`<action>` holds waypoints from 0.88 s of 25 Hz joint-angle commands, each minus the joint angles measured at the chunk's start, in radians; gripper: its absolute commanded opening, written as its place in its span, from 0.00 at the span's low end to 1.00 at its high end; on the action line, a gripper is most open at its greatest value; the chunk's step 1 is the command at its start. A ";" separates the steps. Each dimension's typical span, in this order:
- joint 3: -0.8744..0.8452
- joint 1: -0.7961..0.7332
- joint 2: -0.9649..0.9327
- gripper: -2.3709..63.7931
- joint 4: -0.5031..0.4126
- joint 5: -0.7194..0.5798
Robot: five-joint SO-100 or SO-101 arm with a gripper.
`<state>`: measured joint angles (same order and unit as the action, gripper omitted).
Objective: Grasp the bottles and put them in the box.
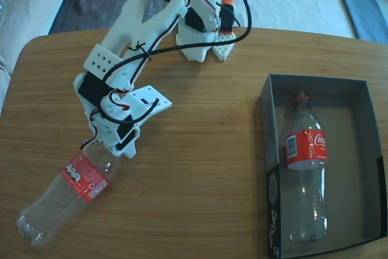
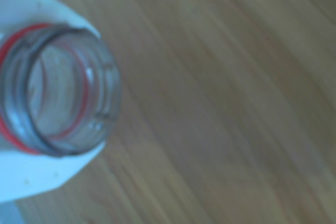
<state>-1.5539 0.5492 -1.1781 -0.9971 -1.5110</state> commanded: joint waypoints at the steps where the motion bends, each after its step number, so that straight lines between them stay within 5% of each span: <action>1: 0.049 0.003 -0.038 0.14 -0.017 0.002; 18: 0.308 -0.224 -0.399 0.03 -0.488 0.006; 22: 0.308 -0.382 -0.506 0.03 -0.551 0.166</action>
<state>-1.3070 0.2485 -1.5831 -1.5324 -1.4067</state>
